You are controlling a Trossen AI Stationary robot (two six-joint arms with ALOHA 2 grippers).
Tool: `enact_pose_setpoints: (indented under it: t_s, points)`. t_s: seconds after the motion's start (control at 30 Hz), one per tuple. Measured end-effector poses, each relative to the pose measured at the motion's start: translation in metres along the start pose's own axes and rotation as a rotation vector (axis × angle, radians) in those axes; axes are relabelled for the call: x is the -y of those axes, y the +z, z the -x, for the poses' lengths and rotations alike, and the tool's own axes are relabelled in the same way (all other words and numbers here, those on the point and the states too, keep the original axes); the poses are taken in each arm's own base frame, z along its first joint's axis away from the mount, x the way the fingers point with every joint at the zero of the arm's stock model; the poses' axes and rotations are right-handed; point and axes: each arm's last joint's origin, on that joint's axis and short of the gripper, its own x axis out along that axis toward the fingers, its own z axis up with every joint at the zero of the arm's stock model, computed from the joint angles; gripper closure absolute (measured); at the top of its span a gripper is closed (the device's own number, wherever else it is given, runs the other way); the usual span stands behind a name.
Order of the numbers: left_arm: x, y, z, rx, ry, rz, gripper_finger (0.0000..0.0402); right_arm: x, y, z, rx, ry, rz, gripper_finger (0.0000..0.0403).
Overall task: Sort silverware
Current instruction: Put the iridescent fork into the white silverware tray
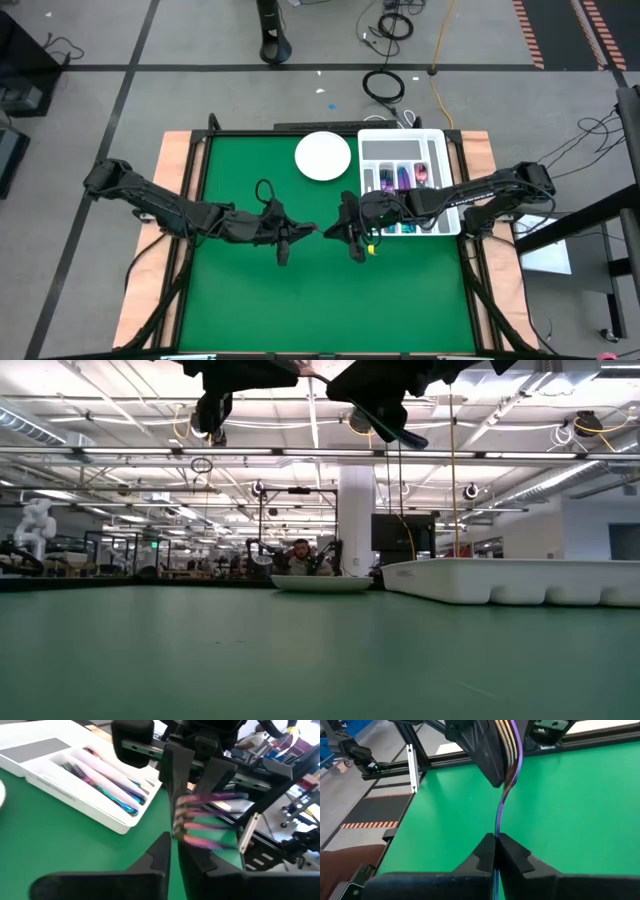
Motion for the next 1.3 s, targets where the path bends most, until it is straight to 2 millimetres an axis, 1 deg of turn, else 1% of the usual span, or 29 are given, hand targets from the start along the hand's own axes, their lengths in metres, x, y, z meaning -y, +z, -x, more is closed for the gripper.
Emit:
enact_pose_setpoints:
  t_s: [0.17, 0.3, 0.4, 0.5, 0.57, 0.63, 0.73, 0.83, 0.97, 1.1, 1.2, 1.3]
  points:
    - [-0.001, 0.0, 0.0, 0.015, 0.037, -0.034, 0.0319, 0.003, 0.002, 0.003, 0.001, -0.01, -0.009, 0.0401]
    - [-0.002, 0.0, 0.0, 0.026, 0.066, -0.062, 0.0273, 0.012, 0.008, 0.016, 0.013, -0.078, -0.014, 0.0402]
    - [-0.005, -0.003, 0.001, -0.007, 0.086, -0.08, 0.025, 0.018, 0.012, 0.035, 0.004, -0.159, -0.025, 0.0402]
    - [-0.003, -0.008, 0.004, -0.048, 0.083, -0.093, 0.024, 0.021, 0.013, 0.059, 0.037, -0.226, -0.04, 0.0402]
    - [0.001, -0.013, 0.006, -0.059, 0.063, -0.103, 0.0238, 0.023, 0.005, 0.074, 0.067, -0.248, -0.074, 0.0402]
    - [0.006, -0.019, 0.01, -0.054, 0.066, -0.122, 0.0238, 0.027, -0.007, 0.09, 0.103, -0.286, -0.132, 0.0403]
    - [0.012, -0.03, 0.016, -0.011, 0.134, -0.154, 0.0237, 0.037, -0.031, 0.112, 0.168, -0.358, -0.277, 0.0403]
    - [0.017, -0.037, 0.022, 0.055, 0.205, -0.197, 0.0237, 0.045, -0.053, 0.124, 0.251, -0.389, -0.452, 0.0403]
    - [0.019, -0.043, 0.028, 0.131, 0.281, -0.301, 0.0237, 0.053, -0.073, 0.13, 0.312, -0.436, -0.595, 0.0403]
    - [0.014, -0.05, 0.027, 0.12, 0.314, -0.354, 0.0237, 0.065, -0.095, 0.124, 0.297, -0.513, -0.728, 0.0403]
    - [0.012, -0.057, 0.023, 0.104, 0.328, -0.362, 0.0237, 0.073, -0.107, 0.12, 0.302, -0.581, -0.811, 0.0403]
    - [0.012, -0.058, 0.022, 0.096, 0.331, -0.39, 0.0237, 0.081, -0.117, 0.116, 0.283, -0.641, -0.863, 0.0403]
